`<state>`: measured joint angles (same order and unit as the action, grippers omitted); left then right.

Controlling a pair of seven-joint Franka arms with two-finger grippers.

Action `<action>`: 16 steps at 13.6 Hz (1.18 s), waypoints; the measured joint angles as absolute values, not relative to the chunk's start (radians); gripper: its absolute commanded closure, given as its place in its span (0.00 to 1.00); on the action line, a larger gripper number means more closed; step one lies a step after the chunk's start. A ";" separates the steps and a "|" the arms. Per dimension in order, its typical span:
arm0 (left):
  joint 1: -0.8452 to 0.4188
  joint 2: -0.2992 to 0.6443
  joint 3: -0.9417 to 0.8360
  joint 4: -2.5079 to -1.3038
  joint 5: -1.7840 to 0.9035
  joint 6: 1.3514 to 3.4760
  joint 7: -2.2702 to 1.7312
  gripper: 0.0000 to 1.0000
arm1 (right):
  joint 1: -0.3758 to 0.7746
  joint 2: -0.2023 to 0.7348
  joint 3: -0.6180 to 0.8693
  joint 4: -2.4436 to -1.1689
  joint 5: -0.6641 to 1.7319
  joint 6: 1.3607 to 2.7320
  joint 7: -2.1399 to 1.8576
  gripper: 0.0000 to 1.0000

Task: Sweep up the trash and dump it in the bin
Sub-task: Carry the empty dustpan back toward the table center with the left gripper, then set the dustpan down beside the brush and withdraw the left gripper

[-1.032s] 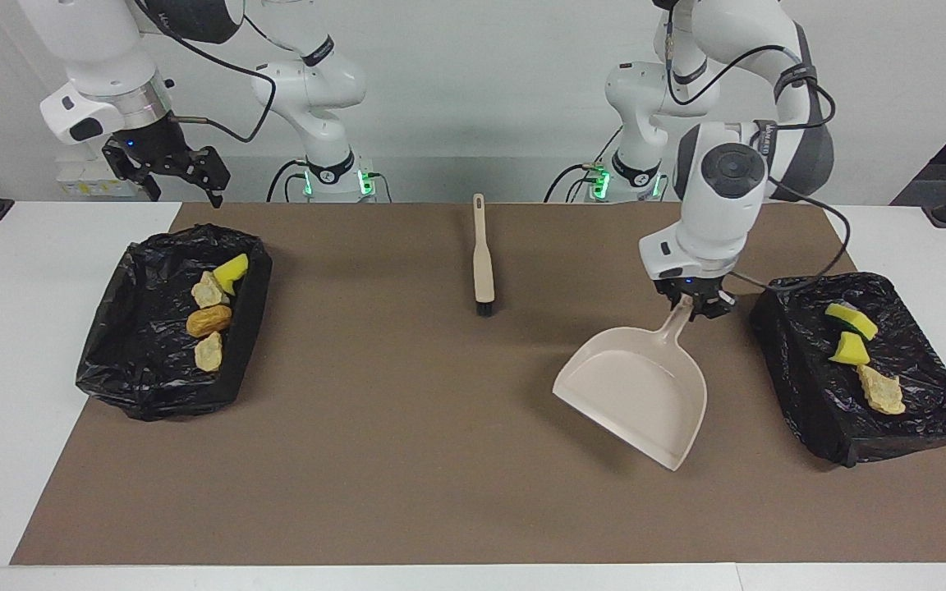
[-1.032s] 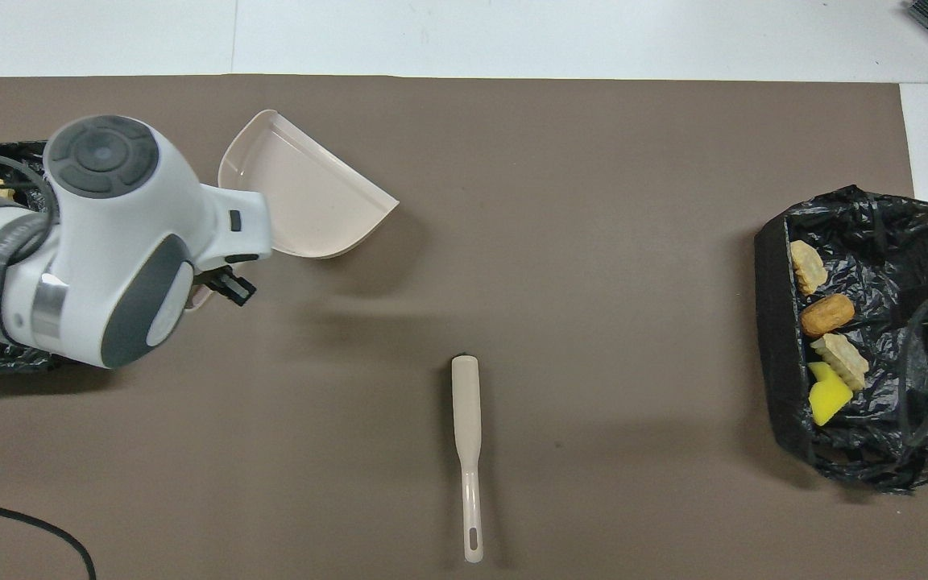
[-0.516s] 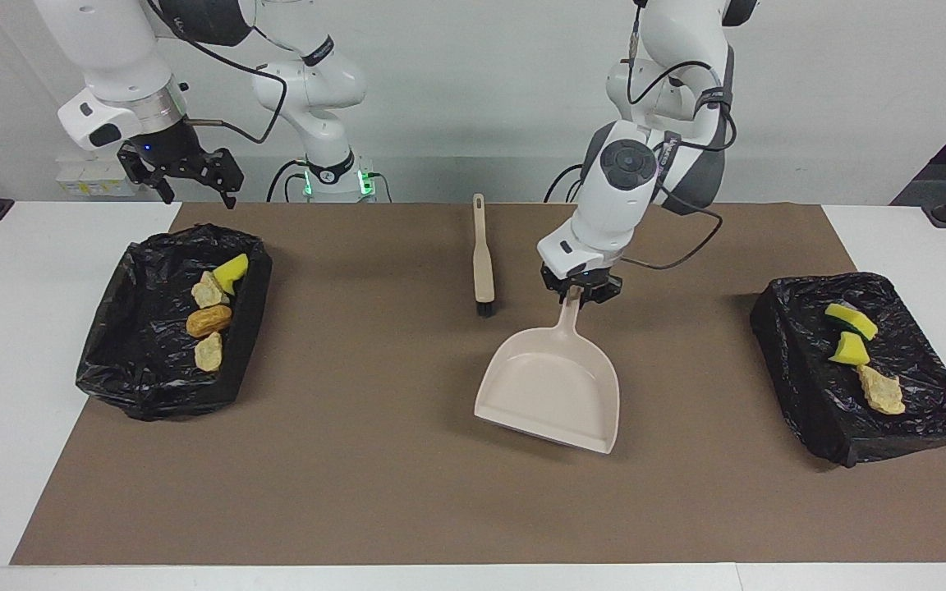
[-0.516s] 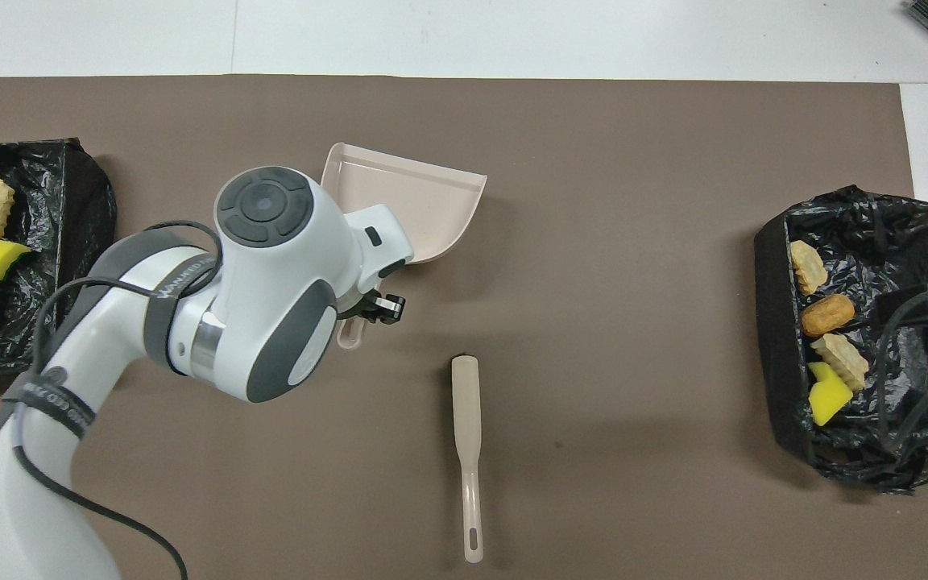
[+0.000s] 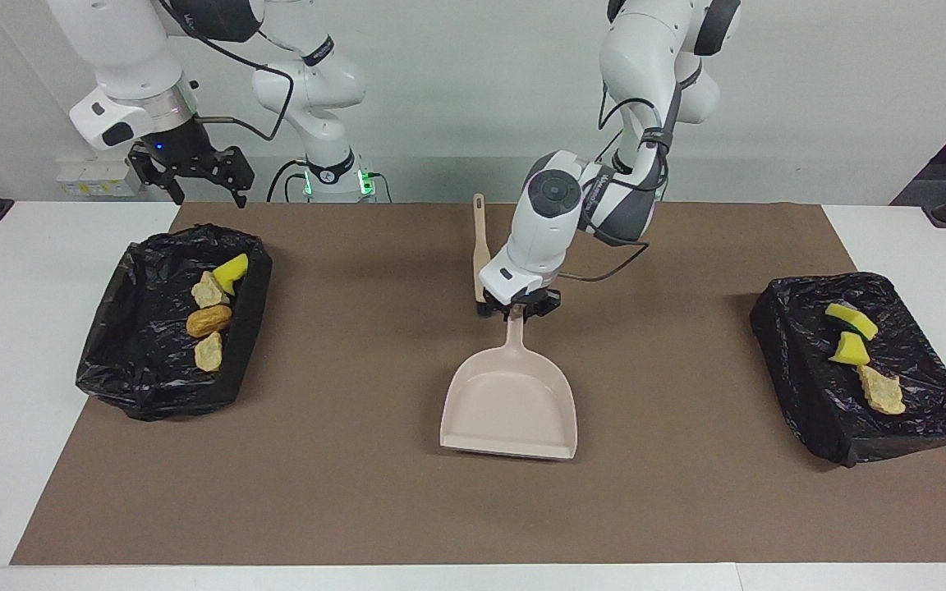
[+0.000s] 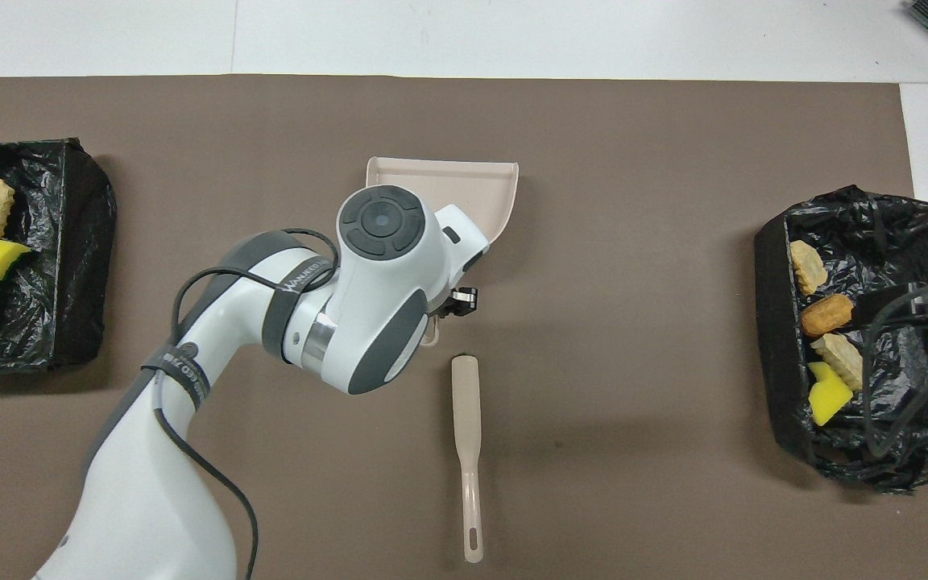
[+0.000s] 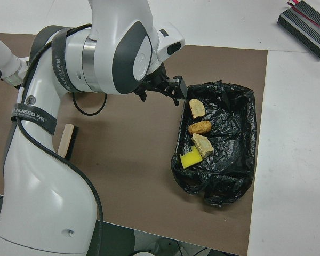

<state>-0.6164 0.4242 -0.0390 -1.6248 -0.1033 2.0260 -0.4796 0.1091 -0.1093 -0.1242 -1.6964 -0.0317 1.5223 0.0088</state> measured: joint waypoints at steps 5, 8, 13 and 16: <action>-0.648 0.478 -0.035 -1.578 -0.104 2.054 -0.593 0.00 | 0.121 -0.087 -0.119 -1.628 -0.026 1.447 0.009 0.00; -0.640 0.462 -0.027 -1.574 -0.104 2.056 -0.596 0.00 | 0.121 -0.076 -0.119 -1.626 -0.032 1.463 0.009 0.00; -0.525 0.385 -0.014 -1.570 -0.104 1.983 -0.566 0.00 | 0.114 -0.073 -0.119 -1.626 -0.032 1.500 0.009 0.00; -0.433 0.364 -0.006 -1.562 -0.104 1.927 -0.465 0.00 | 0.110 -0.072 -0.121 -1.626 -0.032 1.511 0.009 0.00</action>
<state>-0.4326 0.3637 -0.0061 -1.5619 -0.1036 1.9273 -0.4649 0.1104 -0.0715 -0.1206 -1.6260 -0.0318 1.5112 0.0088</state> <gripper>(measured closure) 0.000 0.000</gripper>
